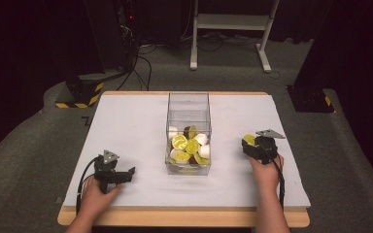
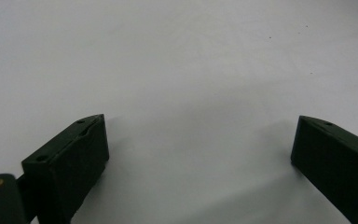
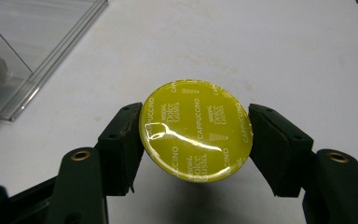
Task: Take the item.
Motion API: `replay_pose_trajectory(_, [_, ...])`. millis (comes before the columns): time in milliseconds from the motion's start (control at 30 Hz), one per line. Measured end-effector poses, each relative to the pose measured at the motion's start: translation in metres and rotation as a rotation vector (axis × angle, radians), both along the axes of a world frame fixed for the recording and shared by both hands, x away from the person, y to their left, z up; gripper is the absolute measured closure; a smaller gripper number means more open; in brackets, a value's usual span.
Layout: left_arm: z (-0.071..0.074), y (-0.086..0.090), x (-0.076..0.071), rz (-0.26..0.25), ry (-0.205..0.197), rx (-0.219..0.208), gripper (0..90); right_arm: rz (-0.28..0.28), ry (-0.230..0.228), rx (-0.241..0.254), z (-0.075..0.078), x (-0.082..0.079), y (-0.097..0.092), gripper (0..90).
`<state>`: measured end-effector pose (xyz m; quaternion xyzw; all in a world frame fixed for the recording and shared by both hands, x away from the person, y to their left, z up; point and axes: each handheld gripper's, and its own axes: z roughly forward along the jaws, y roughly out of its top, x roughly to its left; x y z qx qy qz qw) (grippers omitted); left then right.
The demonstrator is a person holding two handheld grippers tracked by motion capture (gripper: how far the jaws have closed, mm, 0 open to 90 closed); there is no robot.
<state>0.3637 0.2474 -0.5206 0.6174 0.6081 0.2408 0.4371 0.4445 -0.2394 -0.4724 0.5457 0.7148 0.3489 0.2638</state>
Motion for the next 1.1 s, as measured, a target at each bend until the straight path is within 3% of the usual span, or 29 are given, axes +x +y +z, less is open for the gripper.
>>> replay_pose_trajectory(467, [0.000, 0.000, 0.000, -0.002, 0.001, 0.006, 4.3, -0.005, 0.039, -0.060, -0.012, 0.004, 0.001, 38.4])
replay_pose_trajectory(1100, [0.000, 0.000, 0.000, -0.002, 0.001, 0.005, 4.3, -0.013, 0.060, -0.048, -0.019, 0.004, 0.000, 36.4])
